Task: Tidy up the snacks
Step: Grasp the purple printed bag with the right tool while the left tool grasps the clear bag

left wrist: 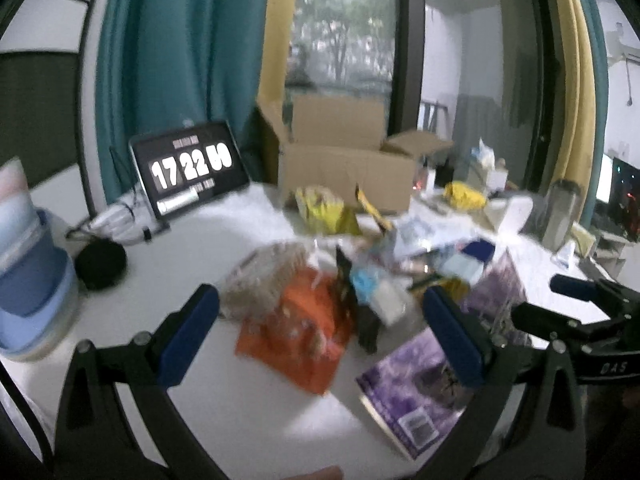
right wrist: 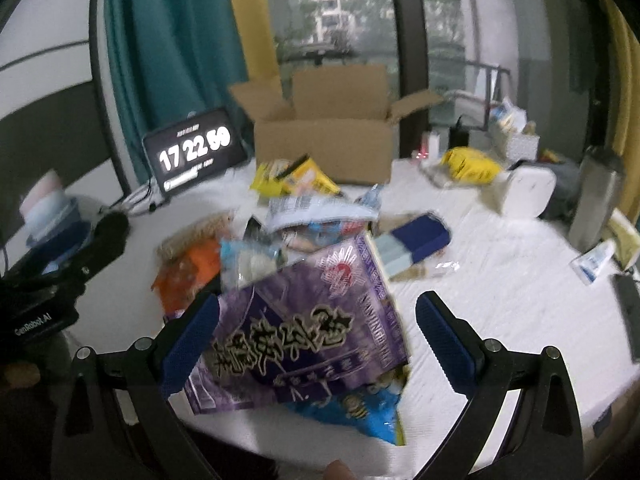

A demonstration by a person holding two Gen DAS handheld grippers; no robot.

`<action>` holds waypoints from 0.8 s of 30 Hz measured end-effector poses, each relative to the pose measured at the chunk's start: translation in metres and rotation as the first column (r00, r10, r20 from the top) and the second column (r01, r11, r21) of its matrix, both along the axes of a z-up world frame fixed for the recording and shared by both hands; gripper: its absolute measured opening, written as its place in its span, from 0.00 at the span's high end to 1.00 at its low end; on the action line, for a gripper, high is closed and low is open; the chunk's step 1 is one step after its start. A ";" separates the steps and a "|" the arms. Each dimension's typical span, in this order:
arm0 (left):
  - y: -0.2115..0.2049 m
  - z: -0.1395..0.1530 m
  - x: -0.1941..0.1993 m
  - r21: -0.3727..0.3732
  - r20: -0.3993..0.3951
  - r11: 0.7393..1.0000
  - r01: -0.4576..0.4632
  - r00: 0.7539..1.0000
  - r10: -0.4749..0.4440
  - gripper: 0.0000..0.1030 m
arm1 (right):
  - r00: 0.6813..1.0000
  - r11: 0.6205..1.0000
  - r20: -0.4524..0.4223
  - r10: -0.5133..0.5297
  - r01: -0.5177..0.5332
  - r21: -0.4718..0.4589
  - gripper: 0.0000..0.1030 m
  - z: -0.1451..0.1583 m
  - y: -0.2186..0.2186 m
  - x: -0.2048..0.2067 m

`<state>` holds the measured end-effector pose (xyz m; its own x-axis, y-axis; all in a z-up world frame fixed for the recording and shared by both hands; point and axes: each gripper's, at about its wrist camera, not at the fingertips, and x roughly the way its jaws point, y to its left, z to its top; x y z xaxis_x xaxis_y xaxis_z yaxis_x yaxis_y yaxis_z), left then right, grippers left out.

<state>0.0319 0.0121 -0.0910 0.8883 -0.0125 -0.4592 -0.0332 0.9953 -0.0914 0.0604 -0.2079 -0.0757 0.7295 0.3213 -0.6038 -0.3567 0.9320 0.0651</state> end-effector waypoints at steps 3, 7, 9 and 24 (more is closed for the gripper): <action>-0.004 -0.017 0.009 -0.015 -0.066 0.999 0.030 0.997 -0.031 0.01 | 0.998 1.000 -0.057 0.014 -0.013 0.002 0.02 -0.014 0.003 0.008; -0.013 -0.033 0.014 -0.018 -0.119 0.997 0.070 0.990 -0.071 0.01 | 0.989 1.000 -0.149 0.010 -0.011 -0.003 0.02 -0.030 0.005 0.016; -0.016 -0.036 0.014 -0.013 -0.118 0.996 0.088 0.989 -0.089 0.01 | 0.981 0.999 -0.191 -0.027 0.034 0.033 0.02 -0.035 -0.008 0.017; -0.052 -0.059 0.044 -0.059 -0.223 0.967 0.247 0.941 -0.254 0.13 | 0.971 0.990 -0.240 -0.017 0.051 0.133 0.02 -0.046 -0.003 0.045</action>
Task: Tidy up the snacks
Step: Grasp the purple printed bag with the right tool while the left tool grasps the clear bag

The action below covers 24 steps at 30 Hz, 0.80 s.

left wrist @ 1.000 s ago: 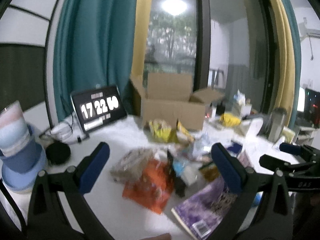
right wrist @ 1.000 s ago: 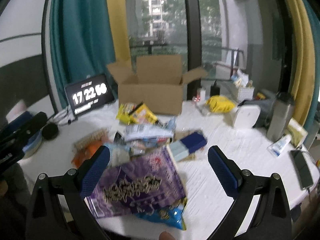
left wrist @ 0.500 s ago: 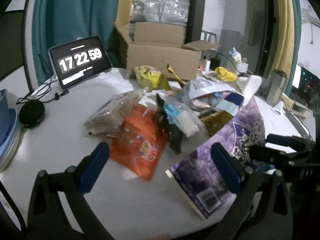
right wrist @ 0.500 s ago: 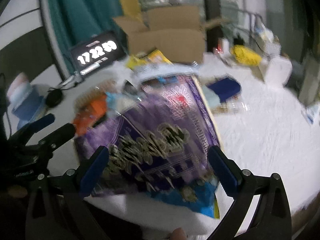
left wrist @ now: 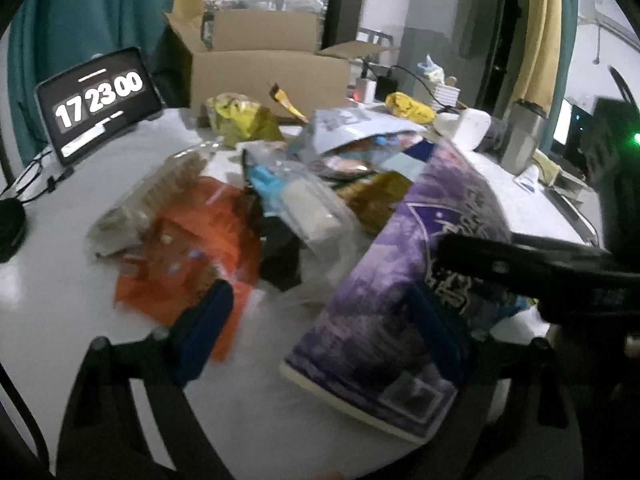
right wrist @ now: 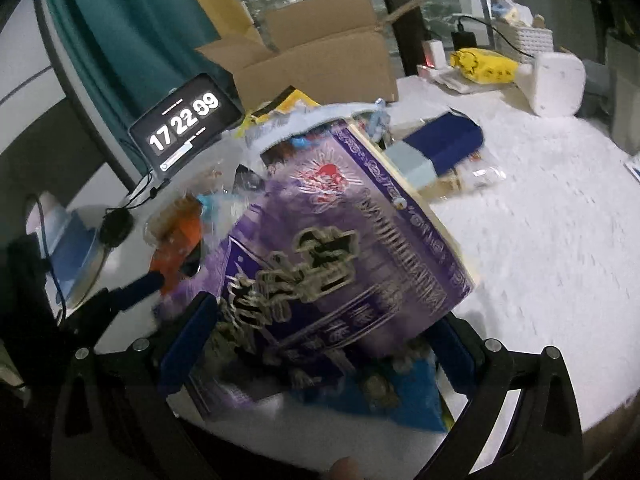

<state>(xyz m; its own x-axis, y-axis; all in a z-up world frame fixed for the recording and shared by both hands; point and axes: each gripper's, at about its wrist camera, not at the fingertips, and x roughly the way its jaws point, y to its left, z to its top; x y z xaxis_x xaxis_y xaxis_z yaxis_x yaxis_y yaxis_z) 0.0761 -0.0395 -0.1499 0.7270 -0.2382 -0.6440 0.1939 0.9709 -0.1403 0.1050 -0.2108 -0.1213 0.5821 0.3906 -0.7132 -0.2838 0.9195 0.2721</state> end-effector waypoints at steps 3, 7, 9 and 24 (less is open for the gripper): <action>-0.007 0.002 0.002 0.005 0.003 1.000 0.024 1.000 -0.024 0.13 | 1.000 1.000 0.010 -0.008 0.008 -0.015 0.06 0.001 0.005 0.008; -0.014 0.007 0.004 0.007 -0.003 1.000 0.030 1.000 -0.030 0.13 | 0.996 0.997 0.085 -0.020 0.025 -0.069 0.56 0.009 0.007 0.008; -0.013 0.011 0.006 0.001 -0.006 1.000 0.019 1.000 -0.019 0.13 | 0.995 0.997 0.102 -0.021 0.028 -0.071 0.65 0.012 0.001 0.008; -0.007 0.023 0.083 0.026 -0.078 0.995 -0.096 0.992 0.097 0.26 | 0.973 0.998 0.225 -0.057 0.055 0.015 0.80 0.048 -0.063 0.038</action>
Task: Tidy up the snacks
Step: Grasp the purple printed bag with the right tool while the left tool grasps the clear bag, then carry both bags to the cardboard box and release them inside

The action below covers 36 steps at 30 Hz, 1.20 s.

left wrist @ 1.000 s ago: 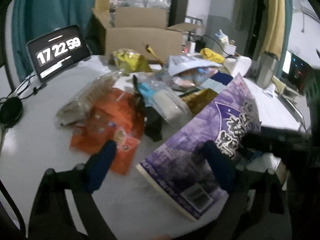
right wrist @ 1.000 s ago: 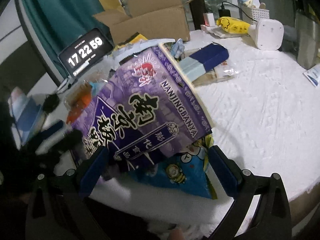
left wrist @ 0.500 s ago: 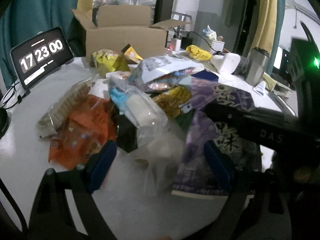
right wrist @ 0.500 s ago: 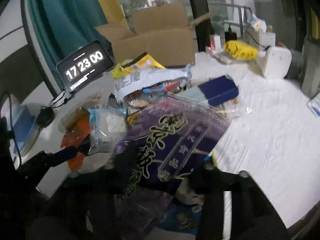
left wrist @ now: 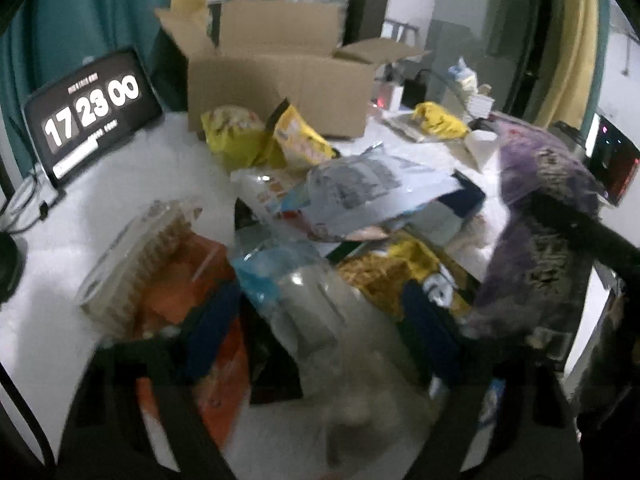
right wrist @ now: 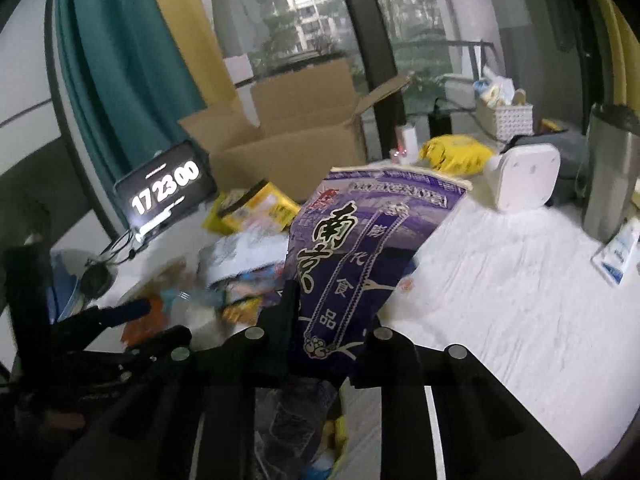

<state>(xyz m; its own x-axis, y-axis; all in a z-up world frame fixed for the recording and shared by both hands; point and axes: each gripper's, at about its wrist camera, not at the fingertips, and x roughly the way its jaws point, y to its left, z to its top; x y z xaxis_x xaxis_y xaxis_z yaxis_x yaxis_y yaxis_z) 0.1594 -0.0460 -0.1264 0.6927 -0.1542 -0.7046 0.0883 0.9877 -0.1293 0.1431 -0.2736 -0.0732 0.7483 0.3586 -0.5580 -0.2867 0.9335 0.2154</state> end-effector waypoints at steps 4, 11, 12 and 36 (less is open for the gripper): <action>-0.001 -0.001 0.013 0.063 -0.005 0.998 -0.026 1.000 0.026 0.52 | 1.000 1.000 0.002 -0.011 0.011 0.004 0.80 -0.002 -0.012 0.015; -0.020 0.003 0.013 0.157 0.038 0.988 0.011 0.999 -0.017 0.59 | 1.000 1.000 0.004 0.002 -0.002 0.019 0.81 -0.006 -0.015 0.029; -0.021 0.001 0.016 0.166 0.029 0.986 0.013 0.999 -0.018 0.58 | 1.000 1.000 0.010 0.008 -0.009 0.016 0.81 -0.005 -0.013 0.030; 0.021 0.066 0.013 0.014 0.160 1.000 0.019 0.987 -0.021 0.70 | 0.987 0.998 0.160 0.026 -0.017 -0.060 0.84 0.053 0.001 0.046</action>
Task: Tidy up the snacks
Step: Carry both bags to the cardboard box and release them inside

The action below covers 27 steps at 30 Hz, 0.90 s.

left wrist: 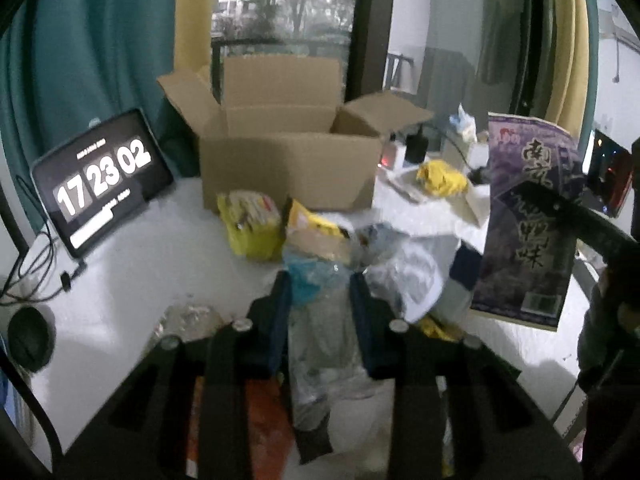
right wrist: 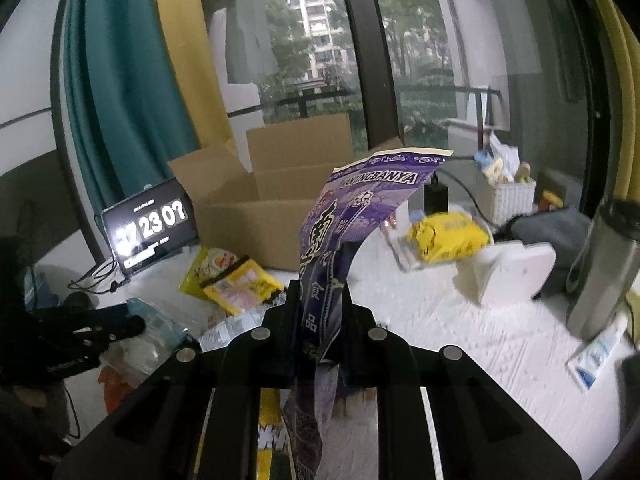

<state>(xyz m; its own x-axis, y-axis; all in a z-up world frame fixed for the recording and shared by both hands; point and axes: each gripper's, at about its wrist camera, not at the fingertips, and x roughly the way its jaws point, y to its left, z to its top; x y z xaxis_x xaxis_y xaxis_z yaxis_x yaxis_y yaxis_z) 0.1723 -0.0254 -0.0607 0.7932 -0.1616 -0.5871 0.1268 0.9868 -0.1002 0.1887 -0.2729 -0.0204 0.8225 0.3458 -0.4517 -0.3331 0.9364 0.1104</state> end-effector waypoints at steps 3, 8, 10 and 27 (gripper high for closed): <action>0.007 0.012 0.004 -0.006 0.040 1.000 0.004 0.999 -0.003 0.70 | 0.999 1.000 0.037 0.009 -0.008 -0.019 0.84 0.013 0.005 0.010; 0.015 0.033 0.016 -0.006 0.106 1.000 0.017 0.994 -0.016 0.70 | 0.996 1.000 0.085 0.021 -0.019 -0.024 0.84 0.031 0.012 0.029; 0.017 0.040 0.024 0.002 0.131 1.000 0.019 0.991 -0.020 0.70 | 0.994 0.999 0.105 0.024 -0.021 -0.035 0.84 0.037 0.015 0.037; 0.045 0.086 0.150 0.024 0.314 0.999 -0.040 0.949 0.030 0.70 | 0.974 0.995 0.204 0.094 -0.089 -0.034 0.84 0.080 0.059 0.168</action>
